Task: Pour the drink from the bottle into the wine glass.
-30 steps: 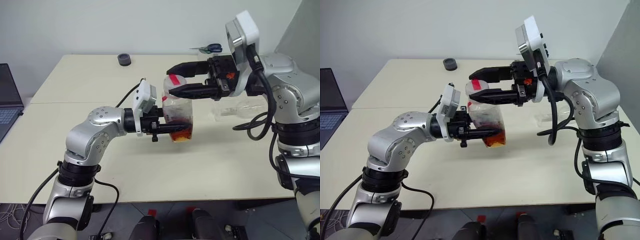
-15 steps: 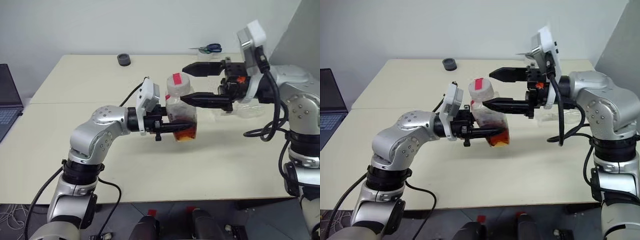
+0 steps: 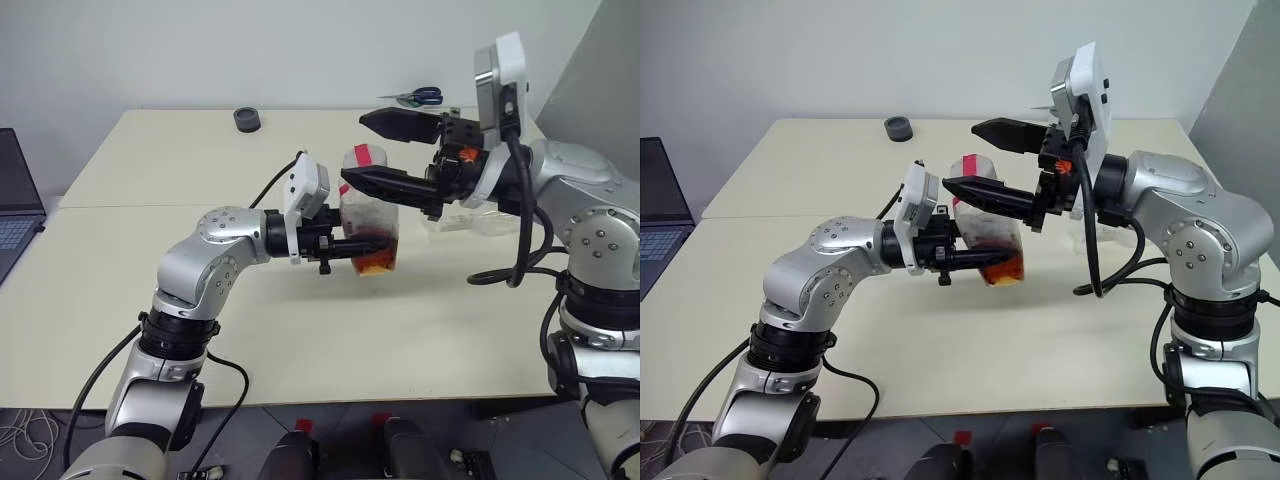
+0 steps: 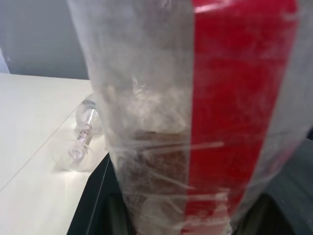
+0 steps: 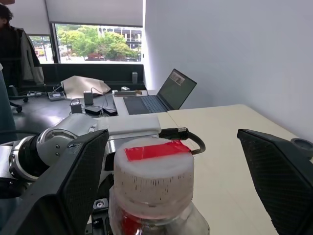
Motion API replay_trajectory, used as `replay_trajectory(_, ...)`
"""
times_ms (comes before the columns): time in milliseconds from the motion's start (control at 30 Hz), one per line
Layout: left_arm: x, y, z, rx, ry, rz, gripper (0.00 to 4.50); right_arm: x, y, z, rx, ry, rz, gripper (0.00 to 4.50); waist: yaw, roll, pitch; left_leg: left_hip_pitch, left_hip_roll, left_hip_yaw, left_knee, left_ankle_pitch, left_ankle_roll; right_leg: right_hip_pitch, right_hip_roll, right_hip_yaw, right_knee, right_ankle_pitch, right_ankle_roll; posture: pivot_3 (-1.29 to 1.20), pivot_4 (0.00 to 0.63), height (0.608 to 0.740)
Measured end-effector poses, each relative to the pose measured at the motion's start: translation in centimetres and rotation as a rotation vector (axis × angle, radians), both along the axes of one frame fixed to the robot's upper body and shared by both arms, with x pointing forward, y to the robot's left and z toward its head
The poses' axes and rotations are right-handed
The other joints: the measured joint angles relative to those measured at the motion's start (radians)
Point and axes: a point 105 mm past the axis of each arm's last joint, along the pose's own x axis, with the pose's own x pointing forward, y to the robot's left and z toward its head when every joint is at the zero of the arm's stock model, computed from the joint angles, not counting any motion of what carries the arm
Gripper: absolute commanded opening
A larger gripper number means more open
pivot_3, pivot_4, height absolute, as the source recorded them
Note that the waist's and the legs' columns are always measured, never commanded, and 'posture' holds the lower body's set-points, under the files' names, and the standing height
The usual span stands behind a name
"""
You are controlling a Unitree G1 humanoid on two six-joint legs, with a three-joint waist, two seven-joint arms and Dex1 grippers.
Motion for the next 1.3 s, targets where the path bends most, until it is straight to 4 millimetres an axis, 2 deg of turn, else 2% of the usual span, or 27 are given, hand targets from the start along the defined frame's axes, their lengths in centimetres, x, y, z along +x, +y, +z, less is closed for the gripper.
replay_trajectory(333,0.1,0.4,-0.3,0.017,0.004,0.017,1.79,0.3,0.4,-0.6,-0.023,-0.034,-0.009,4.48,0.000,0.000,0.000,0.000,0.000,0.000,0.000,0.000,0.000,0.000,0.000,0.000,0.000,0.000,0.000,0.00,0.150,0.740)
replay_trajectory(633,0.0,0.4,-0.5,0.028,0.008,0.031,1.79,0.5,-0.5,-1.6,-0.036,-0.001,-0.037,4.48,0.000,0.000,0.000,0.000,0.000,0.000,0.000,0.000,0.000,0.000,0.000,0.000,0.000,0.000,0.000,0.00,0.150,0.740)
replay_trajectory(1300,0.0,0.5,-0.5,0.034,0.019,0.034,1.79,-0.1,-2.5,-1.9,-0.038,0.008,-0.109,4.48,0.000,0.000,0.000,0.000,0.000,0.000,0.000,0.000,0.000,0.000,0.000,0.000,0.000,0.000,0.000,0.00,0.150,0.740)
